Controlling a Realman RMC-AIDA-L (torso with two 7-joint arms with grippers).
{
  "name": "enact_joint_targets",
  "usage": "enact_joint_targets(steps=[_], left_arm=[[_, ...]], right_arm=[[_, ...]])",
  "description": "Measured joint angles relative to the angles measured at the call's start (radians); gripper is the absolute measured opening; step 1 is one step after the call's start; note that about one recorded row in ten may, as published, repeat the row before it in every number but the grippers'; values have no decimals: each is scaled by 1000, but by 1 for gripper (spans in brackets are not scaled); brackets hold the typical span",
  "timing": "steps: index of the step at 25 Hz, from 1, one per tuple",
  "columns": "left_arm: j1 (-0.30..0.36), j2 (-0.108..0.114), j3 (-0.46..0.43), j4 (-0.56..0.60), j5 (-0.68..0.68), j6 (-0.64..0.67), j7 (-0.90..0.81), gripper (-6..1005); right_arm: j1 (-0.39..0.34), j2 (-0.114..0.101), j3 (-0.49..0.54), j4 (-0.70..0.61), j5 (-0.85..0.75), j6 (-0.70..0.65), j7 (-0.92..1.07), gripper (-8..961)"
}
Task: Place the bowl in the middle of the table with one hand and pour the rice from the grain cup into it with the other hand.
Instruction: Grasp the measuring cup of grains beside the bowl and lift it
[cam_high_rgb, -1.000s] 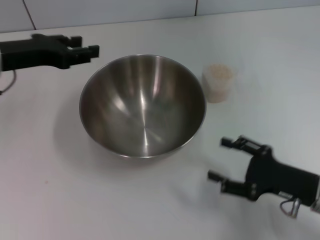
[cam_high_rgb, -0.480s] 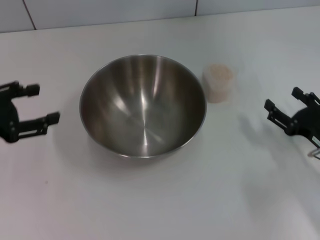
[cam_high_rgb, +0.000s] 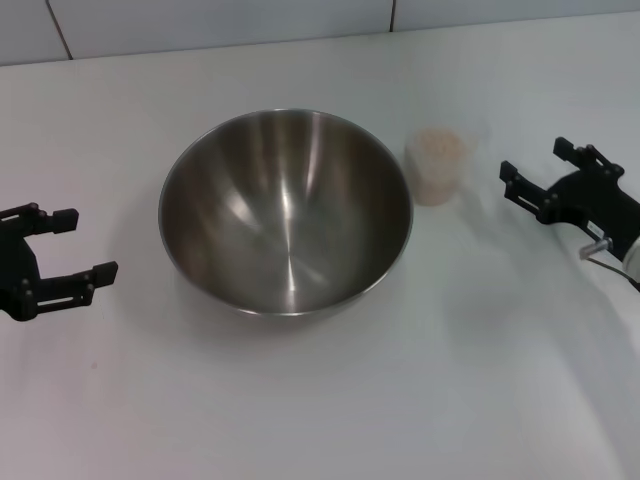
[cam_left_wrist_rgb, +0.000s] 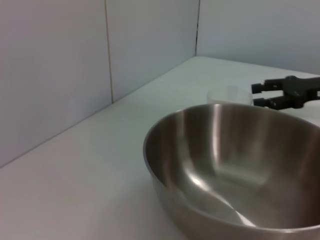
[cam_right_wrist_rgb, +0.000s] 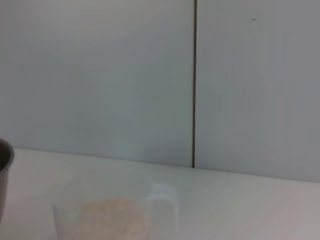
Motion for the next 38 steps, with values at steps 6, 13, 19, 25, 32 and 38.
enact_joint_targets(steps=[6,13,19,25,32,38], left_arm=[[-4,-2,1,0,9,2,-12,792],[-4,-2,4,1,9,5,-18,792],[-6,-2,6,1,9,5,-21,792],[-7,-2,8,2,9,5,-23,792],[-5,-2,8,1,9,5,-23,793],[-6,-2,8,1,9,5,-23,793]], right_arm=[[52,0,0,3,1,65,0,823],[93,0,-8,9,-2,111,1,823],[123,0,-13,20,-7,144,1,824],[135,1,-13,17,-2,144,0,824],[148,2,-14,15,-1,139,0,824],[150,3,-13,15,-1,136,0,822]])
